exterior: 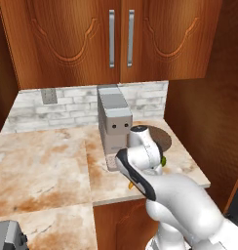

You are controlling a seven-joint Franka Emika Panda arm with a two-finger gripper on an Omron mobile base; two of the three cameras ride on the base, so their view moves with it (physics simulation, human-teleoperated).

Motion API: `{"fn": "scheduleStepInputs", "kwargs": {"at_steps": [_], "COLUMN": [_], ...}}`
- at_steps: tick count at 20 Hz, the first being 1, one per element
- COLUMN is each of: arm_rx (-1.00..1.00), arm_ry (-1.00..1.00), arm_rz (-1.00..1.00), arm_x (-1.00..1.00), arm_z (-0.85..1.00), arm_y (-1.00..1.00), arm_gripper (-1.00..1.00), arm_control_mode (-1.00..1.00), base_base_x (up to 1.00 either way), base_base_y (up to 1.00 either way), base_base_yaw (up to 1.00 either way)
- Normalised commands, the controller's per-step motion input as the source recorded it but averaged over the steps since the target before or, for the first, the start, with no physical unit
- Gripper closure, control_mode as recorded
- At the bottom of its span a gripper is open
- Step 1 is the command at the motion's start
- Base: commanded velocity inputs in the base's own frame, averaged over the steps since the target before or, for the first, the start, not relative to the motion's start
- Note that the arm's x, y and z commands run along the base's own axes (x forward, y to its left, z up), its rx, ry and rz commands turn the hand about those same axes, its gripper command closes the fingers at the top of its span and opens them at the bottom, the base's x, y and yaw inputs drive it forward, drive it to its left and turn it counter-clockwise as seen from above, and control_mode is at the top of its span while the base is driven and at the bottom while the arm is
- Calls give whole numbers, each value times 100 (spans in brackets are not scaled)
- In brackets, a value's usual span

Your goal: Place the carrot and lime inside the fridge drawer. Close the drawer after placing the vegetables.

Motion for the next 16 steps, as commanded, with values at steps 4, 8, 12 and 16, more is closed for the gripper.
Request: {"fn": "scheduleStepInputs", "kwargs": {"at_steps": [4,8,12,16], "arm_rx": [1,3,1,0], "arm_ry": [-4,-14,-4,0], "arm_rz": [0,0,0,0], "arm_x": [0,0,6,7], "arm_z": [-21,-17,-16,-26], "arm_y": [0,1,11,1], "arm_gripper": [-100,-100,-100,-100], "arm_control_mode": [-100,-100,-100,-100], "base_base_x": [0,0,0,0], "base_base_y": [0,0,0,0], "base_base_yaw": [0,0,0,0]}}
